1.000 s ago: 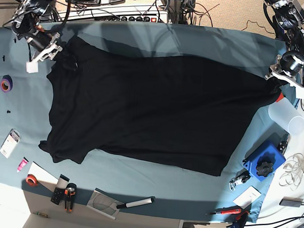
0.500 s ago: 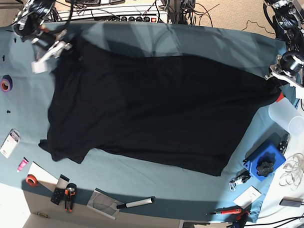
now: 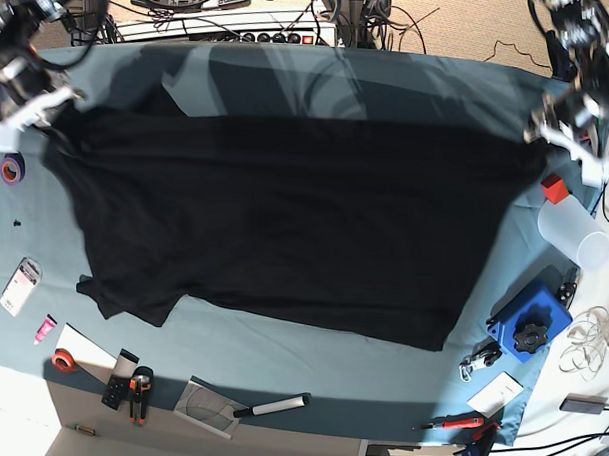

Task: Layout the t-shirt on the table in an organized manner, then fold the t-shirt properly
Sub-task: 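Grasp the shirt edge with the right gripper and pull it outward, then grasp the shirt's shoulder edges with both grippers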

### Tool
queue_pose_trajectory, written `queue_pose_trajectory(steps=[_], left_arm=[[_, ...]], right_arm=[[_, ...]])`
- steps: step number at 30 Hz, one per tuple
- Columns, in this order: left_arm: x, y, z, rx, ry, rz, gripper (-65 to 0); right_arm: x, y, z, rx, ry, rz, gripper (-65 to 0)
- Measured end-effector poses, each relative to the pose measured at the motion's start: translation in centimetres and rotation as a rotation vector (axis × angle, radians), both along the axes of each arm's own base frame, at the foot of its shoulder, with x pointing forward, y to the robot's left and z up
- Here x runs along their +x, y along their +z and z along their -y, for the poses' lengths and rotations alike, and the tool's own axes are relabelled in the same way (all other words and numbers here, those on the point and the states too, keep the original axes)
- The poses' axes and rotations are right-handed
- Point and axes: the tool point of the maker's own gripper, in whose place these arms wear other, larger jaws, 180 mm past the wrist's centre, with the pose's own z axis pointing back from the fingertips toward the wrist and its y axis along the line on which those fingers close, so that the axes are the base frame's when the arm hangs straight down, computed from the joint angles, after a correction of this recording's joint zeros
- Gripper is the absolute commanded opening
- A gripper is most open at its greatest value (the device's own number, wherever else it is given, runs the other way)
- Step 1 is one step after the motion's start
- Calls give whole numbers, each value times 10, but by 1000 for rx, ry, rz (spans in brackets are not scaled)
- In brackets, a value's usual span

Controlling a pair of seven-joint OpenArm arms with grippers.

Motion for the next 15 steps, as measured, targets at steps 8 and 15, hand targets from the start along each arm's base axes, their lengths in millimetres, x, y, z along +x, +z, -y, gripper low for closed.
queue_pose_trajectory(steps=[8,15], left_arm=[[-37,-8,9,-57,-23,-36,-650],[-26,2,10,-81,-13,14,-650]], right_arm=[[-20,7,16,6,-63,16,-650],[-24,4,15,5,-60,-1,-650]])
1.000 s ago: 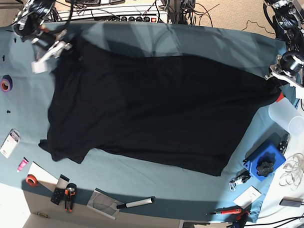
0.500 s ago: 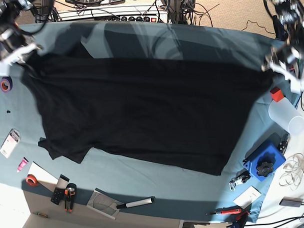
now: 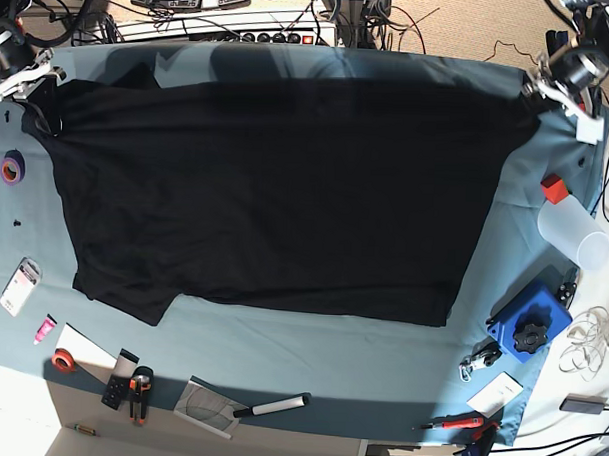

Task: Layout the t-shirt on the table in an organized manner, then fold the t-shirt properly
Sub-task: 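Grasp the shirt's shoulder edges with both grippers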

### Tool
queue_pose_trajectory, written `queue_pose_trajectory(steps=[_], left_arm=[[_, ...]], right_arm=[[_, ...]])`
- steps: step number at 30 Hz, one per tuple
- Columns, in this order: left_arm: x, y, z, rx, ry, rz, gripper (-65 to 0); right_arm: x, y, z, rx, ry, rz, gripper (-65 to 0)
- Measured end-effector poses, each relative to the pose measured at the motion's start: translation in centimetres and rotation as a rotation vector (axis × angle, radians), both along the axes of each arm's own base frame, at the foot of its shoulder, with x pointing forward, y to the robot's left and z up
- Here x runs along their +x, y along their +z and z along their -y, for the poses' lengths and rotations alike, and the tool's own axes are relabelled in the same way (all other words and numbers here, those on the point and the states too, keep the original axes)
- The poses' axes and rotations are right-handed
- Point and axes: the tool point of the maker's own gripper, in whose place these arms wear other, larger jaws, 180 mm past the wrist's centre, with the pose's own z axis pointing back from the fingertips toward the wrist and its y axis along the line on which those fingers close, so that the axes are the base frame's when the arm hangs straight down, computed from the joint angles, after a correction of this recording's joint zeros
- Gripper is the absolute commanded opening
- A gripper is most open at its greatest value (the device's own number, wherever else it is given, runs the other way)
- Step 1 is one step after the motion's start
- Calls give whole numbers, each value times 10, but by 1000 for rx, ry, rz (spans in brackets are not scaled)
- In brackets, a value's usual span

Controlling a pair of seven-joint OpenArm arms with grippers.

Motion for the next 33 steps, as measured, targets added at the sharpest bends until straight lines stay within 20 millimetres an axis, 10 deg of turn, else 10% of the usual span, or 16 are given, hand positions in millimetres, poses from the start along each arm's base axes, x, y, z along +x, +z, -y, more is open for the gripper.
queue_pose_trajectory(steps=[10,19,33], left_arm=[[46,-5,43,73,-141,44,-650],[73,-2,39,141,-94,66,-650],[101,0,23,279,-5,98,-650]], right_arm=[[3,-49,-10,-109,49,-224,-650],[41,-69,-8,-282,9,-243,-650],[96,-116,-2,-37,-50,-253,-650]])
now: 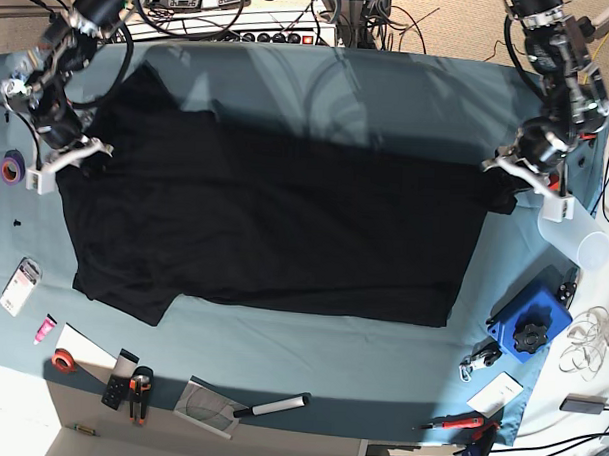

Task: Layout the t-shirt on the table in an organized manner, then fold the t-shirt properly
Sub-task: 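Grasp the shirt's shoulder edges with both grippers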

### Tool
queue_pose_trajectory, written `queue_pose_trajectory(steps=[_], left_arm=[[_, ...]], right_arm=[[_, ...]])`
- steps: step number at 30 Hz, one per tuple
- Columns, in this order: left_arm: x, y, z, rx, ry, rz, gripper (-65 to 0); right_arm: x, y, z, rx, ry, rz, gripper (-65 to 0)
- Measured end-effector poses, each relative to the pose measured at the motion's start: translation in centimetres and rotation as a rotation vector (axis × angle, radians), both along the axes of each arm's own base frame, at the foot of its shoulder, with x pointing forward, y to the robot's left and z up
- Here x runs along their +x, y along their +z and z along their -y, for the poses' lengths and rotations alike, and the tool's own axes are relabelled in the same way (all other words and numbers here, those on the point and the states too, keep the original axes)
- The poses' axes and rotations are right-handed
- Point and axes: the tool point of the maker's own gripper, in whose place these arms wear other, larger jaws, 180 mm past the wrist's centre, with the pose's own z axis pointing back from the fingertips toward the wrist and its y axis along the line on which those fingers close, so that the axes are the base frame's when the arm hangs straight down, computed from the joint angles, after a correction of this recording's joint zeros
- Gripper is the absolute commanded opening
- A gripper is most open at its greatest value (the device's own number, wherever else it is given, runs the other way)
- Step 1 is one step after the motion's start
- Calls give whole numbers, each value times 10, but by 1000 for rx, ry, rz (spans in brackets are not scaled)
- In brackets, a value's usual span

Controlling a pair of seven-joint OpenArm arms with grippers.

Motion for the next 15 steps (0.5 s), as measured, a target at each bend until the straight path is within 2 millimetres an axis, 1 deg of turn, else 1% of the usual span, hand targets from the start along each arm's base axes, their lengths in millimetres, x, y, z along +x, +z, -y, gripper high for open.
queue_pose_trajectory(steps=[4,11,15], left_arm=[[6,-1,1,36,16,16,-650],[8,1,-2,55,31,34,-650],[11,3,-2,52,31,43,-650]], right_arm=[[11,1,7,-38,-13,8,-650],[31,18,13,-55,-33,85,-650],[36,23,19,-48,-83,101,-650]])
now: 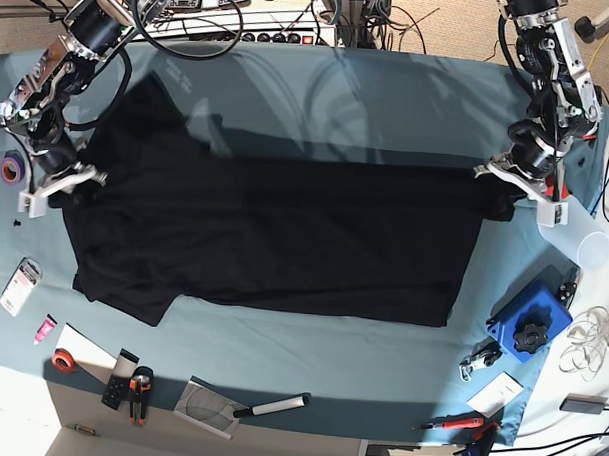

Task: Layout the t-shirt on the table in an organized manner, then fold the t-shirt properly
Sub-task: 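Grasp the shirt's shoulder edges with both grippers, then lift the shoulder edge with the left gripper and fold it toward the right gripper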

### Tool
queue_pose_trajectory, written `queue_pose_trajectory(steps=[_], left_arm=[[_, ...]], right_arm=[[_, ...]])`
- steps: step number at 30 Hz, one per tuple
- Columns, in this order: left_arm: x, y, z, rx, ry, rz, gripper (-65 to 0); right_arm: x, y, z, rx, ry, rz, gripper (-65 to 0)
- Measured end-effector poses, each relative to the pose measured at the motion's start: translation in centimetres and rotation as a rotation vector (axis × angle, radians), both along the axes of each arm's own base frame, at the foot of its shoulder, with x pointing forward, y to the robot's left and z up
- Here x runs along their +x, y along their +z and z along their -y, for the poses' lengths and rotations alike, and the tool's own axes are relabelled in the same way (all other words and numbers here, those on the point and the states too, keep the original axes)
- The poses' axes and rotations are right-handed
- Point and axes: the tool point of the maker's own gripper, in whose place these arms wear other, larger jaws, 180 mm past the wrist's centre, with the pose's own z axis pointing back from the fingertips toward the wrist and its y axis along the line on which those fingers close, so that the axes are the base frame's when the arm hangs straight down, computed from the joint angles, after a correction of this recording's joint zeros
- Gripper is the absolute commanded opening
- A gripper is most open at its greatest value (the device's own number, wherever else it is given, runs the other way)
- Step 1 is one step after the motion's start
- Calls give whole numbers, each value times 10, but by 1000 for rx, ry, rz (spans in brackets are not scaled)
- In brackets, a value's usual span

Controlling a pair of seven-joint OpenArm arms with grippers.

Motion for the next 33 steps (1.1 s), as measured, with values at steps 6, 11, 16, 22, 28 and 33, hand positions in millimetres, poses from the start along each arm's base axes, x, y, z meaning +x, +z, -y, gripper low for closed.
queue_pose_trajectory(steps=[6,11,16,22,28,33], left_arm=[[20,18,2,-3,-10,61,-650],[28,18,11,44,-47,57,-650],[33,5,37,169,-130,54,-650],[46,11,32,223,-34,111,-650],[42,11,55,263,-186,139,-349],[42,11,54,264,-183,138,-319]], right_arm=[[-4,-4,12,-20,-72,-35,-650],[-12,-13,14,-41,-70,-100,-650],[-20,-19,17,-49,-78,-128,-650],[-26,-24,21,-78,-82,-162,-650],[-29,-28,11,-70,-7,-192,-518],[-29,-26,6,-26,8,-193,-467]])
